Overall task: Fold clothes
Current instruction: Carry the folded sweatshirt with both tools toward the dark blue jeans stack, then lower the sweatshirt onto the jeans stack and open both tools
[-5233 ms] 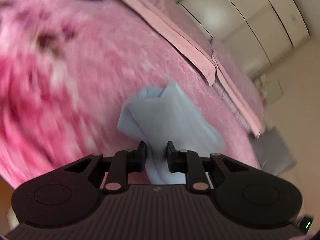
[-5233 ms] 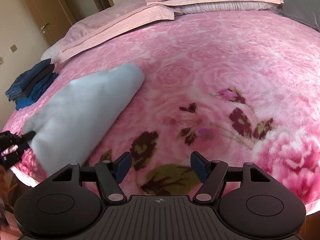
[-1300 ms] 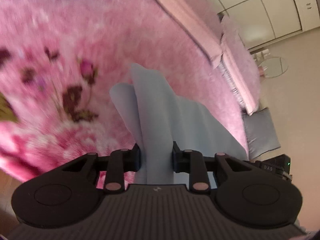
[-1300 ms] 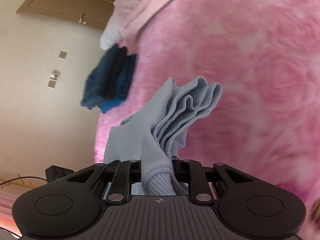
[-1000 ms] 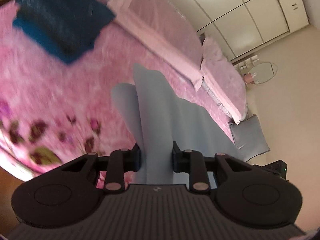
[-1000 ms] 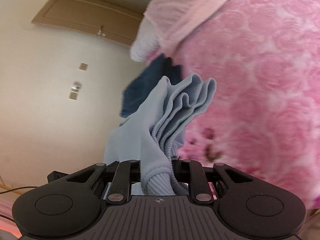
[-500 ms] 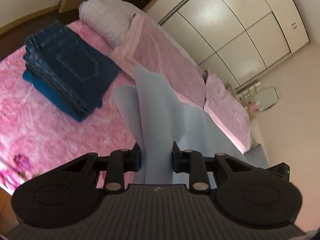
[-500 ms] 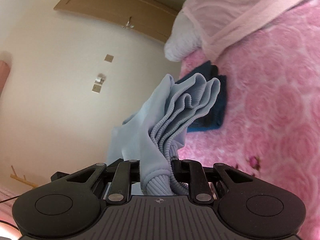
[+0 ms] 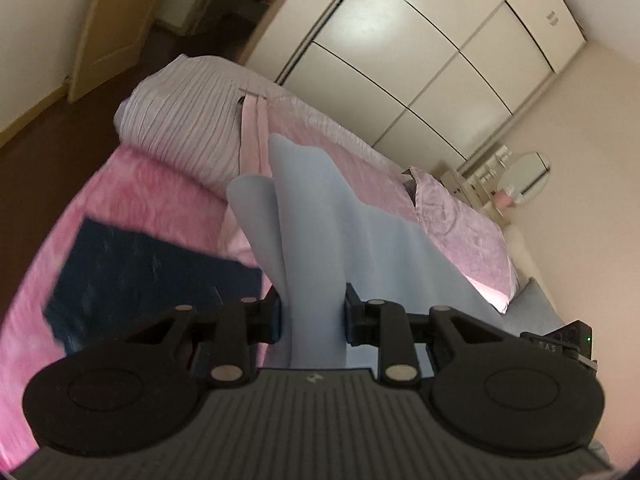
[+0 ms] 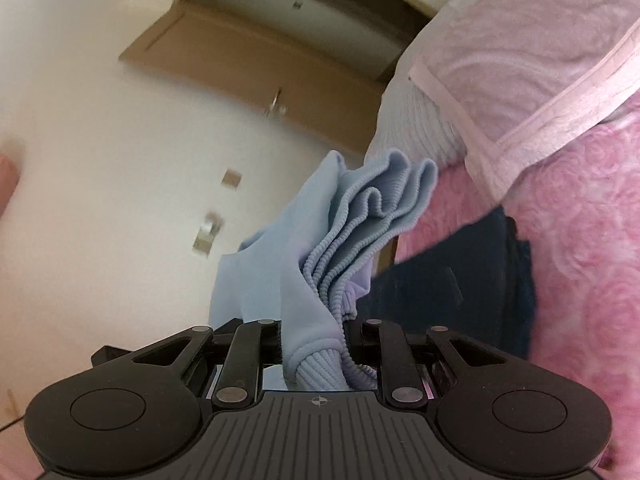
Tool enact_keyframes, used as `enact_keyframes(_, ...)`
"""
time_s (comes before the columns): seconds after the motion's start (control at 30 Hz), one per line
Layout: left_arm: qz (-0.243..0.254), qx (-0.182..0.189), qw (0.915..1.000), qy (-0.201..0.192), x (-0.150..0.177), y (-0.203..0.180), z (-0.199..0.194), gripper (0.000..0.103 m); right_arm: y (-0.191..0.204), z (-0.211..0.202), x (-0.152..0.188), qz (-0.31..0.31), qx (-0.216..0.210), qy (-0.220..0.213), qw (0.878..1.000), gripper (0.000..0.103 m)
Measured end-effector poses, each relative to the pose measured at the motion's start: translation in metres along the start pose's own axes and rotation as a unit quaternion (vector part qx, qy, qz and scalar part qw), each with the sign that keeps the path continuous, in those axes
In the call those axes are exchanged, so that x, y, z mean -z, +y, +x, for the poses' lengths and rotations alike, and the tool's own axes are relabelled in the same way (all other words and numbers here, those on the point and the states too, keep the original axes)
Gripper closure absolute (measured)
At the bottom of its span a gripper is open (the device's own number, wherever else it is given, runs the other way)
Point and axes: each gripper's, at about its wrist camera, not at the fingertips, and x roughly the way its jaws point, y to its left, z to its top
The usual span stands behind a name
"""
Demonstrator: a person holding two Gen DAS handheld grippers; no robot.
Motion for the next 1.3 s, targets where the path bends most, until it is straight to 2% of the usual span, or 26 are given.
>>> enact_keyframes(0.13, 0.03, 0.013, 0.9992, 0.023, -0.045, 0.044, 0.021, 0.08, 0.001, 0.052, 0.0, 0.018, 0.014, -0.033, 0.999, 0.084)
enact_keyframes(0.27, 0.039, 0.024, 0.9981, 0.041, -0.061, 0.088, 0.051, 0.08, -0.016, 0.093, -0.003, 0.039, 0.036, -0.048, 0.997, 0.084)
enact_keyframes(0.53, 0.012, 0.024, 0.9954, 0.092, -0.047, 0.164, 0.109, 0.08, -0.057, 0.148, 0.006, 0.064, 0.099, -0.028, 0.993, 0.084)
enact_keyframes(0.7, -0.001, 0.023, 0.9934, 0.113, -0.039, 0.193, 0.131, 0.079, -0.078, 0.166, 0.01, 0.073, 0.124, -0.014, 0.989, 0.084)
enact_keyframes(0.77, 0.009, 0.011, 0.9927, 0.12, -0.033, 0.2, 0.14, 0.078, -0.085, 0.174, 0.012, 0.075, 0.141, -0.008, 0.987, 0.083)
enact_keyframes(0.83, 0.022, -0.016, 0.9913, 0.129, -0.027, 0.208, 0.15, 0.075, -0.09, 0.184, 0.013, 0.074, 0.187, 0.0, 0.98, 0.073)
enact_keyframes(0.87, 0.022, -0.036, 0.9897, 0.137, -0.024, 0.213, 0.156, 0.073, -0.092, 0.19, 0.014, 0.068, 0.225, 0.006, 0.972, 0.061)
enact_keyframes(0.93, 0.018, -0.055, 0.9888, 0.137, -0.023, 0.219, 0.153, 0.066, -0.092, 0.197, 0.016, 0.045, 0.302, 0.011, 0.952, 0.059)
enact_keyframes(1.0, 0.015, -0.066, 0.9897, 0.126, -0.026, 0.221, 0.141, 0.058, -0.086, 0.188, 0.018, 0.019, 0.336, -0.002, 0.942, 0.059)
enact_keyframes(1.07, 0.025, -0.092, 0.99, 0.104, -0.029, 0.218, 0.125, 0.056, -0.076, 0.175, 0.02, -0.009, 0.358, -0.015, 0.933, 0.059)
enact_keyframes(1.1, 0.031, -0.107, 0.9895, 0.092, -0.03, 0.215, 0.116, 0.058, -0.068, 0.168, 0.023, -0.028, 0.362, -0.022, 0.932, 0.059)
enact_keyframes(1.13, 0.039, -0.12, 0.9886, 0.082, -0.031, 0.211, 0.107, 0.065, -0.06, 0.163, 0.026, -0.045, 0.362, -0.027, 0.931, 0.059)
enact_keyframes(1.2, 0.054, -0.131, 0.9875, 0.069, -0.028, 0.202, 0.09, 0.092, -0.043, 0.155, 0.034, -0.084, 0.358, -0.032, 0.929, 0.059)
enact_keyframes(1.27, 0.063, -0.113, 0.989, 0.072, -0.019, 0.19, 0.076, 0.1, -0.027, 0.16, 0.046, -0.124, 0.343, -0.016, 0.931, 0.059)
enact_keyframes(1.3, 0.067, -0.104, 0.9893, 0.078, -0.013, 0.185, 0.072, 0.1, -0.019, 0.163, 0.052, -0.144, 0.335, -0.009, 0.931, 0.059)
